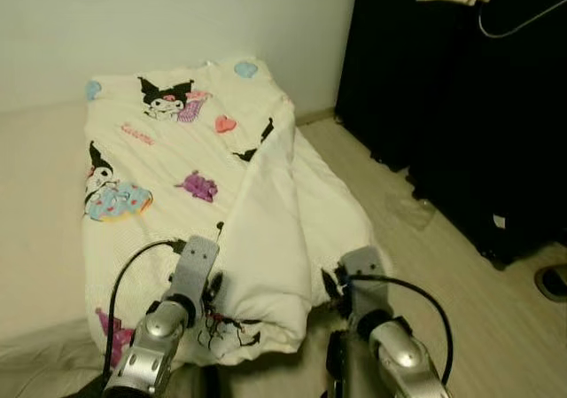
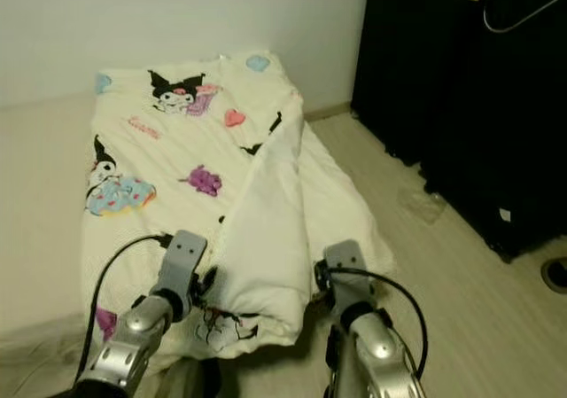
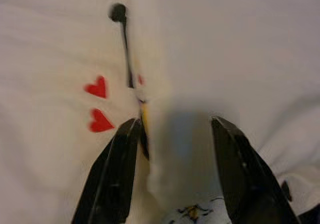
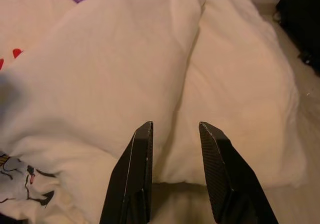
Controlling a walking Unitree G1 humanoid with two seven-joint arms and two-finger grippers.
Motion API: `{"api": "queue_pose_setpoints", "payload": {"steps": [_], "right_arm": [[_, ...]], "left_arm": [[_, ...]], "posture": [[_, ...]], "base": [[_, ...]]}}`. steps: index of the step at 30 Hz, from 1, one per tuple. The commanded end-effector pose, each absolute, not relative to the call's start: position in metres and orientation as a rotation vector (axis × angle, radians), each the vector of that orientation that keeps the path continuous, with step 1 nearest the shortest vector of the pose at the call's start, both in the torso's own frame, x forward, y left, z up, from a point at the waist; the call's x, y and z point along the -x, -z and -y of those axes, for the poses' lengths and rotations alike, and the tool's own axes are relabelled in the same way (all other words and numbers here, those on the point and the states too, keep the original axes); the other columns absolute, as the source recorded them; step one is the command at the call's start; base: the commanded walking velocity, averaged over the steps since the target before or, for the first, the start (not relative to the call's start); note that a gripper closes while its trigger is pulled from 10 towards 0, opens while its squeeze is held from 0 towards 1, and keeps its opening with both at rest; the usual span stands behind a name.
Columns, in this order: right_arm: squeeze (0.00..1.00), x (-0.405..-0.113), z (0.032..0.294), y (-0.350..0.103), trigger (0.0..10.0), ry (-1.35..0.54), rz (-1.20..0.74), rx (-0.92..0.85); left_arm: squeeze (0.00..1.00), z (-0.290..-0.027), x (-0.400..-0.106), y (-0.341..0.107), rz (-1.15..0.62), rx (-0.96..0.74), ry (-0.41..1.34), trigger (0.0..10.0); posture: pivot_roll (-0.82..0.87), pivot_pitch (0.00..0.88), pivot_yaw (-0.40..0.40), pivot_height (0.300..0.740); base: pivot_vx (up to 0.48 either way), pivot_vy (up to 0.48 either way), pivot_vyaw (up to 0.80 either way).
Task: Clean up the room
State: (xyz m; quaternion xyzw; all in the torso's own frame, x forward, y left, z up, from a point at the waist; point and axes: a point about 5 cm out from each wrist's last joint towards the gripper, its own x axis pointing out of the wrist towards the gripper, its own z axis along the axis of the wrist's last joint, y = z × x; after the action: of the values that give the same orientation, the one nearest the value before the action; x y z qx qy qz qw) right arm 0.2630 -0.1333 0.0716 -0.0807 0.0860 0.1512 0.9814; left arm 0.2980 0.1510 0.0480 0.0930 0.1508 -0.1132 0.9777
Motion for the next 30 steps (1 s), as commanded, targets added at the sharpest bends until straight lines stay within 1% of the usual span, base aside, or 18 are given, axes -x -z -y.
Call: {"api": "queue_pose_setpoints", "payload": {"steps": [1,3,4,11,12,13,15,19,21,22,23,24,25,26,30], "right_arm": [[0.00,-0.260,0.129,-0.073,10.0,-0.321,-0.175,0.158],[0.00,-0.260,0.129,-0.074,10.0,-0.323,-0.173,0.154],[0.00,-0.259,0.127,-0.076,10.0,-0.341,-0.171,0.149],[0.00,-0.258,0.126,-0.078,10.0,-0.357,-0.172,0.149],[0.00,-0.257,0.126,-0.079,10.0,-0.354,-0.173,0.145],[0.00,-0.257,0.126,-0.079,10.0,-0.353,-0.174,0.140],[0.00,-0.256,0.126,-0.080,10.0,-0.353,-0.177,0.134],[0.00,-0.257,0.126,-0.080,10.0,-0.354,-0.178,0.133],[0.00,-0.257,0.126,-0.081,10.0,-0.355,-0.177,0.129],[0.00,-0.257,0.126,-0.081,10.0,-0.355,-0.177,0.129],[0.00,-0.258,0.126,-0.082,10.0,-0.353,-0.175,0.126],[0.00,-0.259,0.127,-0.083,10.0,-0.351,-0.172,0.126],[0.00,-0.259,0.127,-0.083,10.0,-0.351,-0.172,0.126],[0.00,-0.260,0.128,-0.084,10.0,-0.349,-0.170,0.127],[0.00,-0.260,0.131,-0.085,10.0,-0.346,-0.169,0.136]], "left_arm": [[1.00,-0.154,-0.298,-0.042,-0.329,-0.143,0.207,10.0],[1.00,-0.155,-0.301,-0.042,-0.331,-0.126,0.197,10.0],[1.00,-0.155,-0.306,-0.041,-0.339,-0.095,0.193,10.0],[1.00,-0.156,-0.312,-0.036,-0.358,-0.089,0.181,10.0],[0.06,-0.155,-0.312,-0.032,-0.383,-0.093,0.186,10.0],[0.00,-0.154,-0.310,-0.027,-0.422,-0.091,0.210,10.0],[0.00,-0.149,-0.306,-0.017,-0.502,-0.074,0.267,10.0],[0.00,-0.147,-0.304,-0.014,-0.536,-0.062,0.291,10.0],[0.00,-0.142,-0.302,-0.011,-0.554,-0.005,0.320,10.0],[0.00,-0.142,-0.302,-0.011,-0.554,-0.005,0.320,10.0],[0.00,-0.140,-0.303,-0.013,-0.539,0.034,0.330,6.7],[0.00,-0.135,-0.305,-0.016,-0.517,0.081,0.347,0.9],[0.00,-0.135,-0.305,-0.016,-0.517,0.081,0.347,0.9],[0.00,-0.131,-0.307,-0.019,-0.500,0.113,0.357,0.0],[0.00,-0.122,-0.310,-0.027,-0.442,0.182,0.409,0.0]], "posture": [[-0.08,0.242,0.028,0.583],[-0.08,0.247,0.030,0.583],[-0.09,0.267,0.036,0.583],[-0.10,0.297,0.043,0.583],[-0.10,0.305,0.043,0.583],[-0.10,0.307,0.044,0.583],[-0.10,0.309,0.044,0.583],[-0.10,0.309,0.044,0.583],[-0.10,0.310,0.044,0.583],[-0.10,0.310,0.044,0.583],[-0.10,0.306,0.043,0.583],[-0.10,0.303,0.040,0.583],[-0.10,0.303,0.040,0.583],[-0.10,0.303,0.040,0.583],[-0.10,0.296,0.036,0.583]], "base": [[0.000,0.000,0.00],[0.000,0.000,0.00],[0.000,0.000,0.00],[0.000,0.000,0.00],[0.000,0.000,0.00],[0.000,0.000,0.00],[0.000,0.000,0.00],[0.000,0.000,0.00],[0.000,0.000,0.00],[0.000,0.000,0.00],[0.000,0.000,0.00],[0.000,0.000,0.00],[0.000,0.000,0.00],[0.000,0.000,0.00],[0.000,0.000,0.00]]}}
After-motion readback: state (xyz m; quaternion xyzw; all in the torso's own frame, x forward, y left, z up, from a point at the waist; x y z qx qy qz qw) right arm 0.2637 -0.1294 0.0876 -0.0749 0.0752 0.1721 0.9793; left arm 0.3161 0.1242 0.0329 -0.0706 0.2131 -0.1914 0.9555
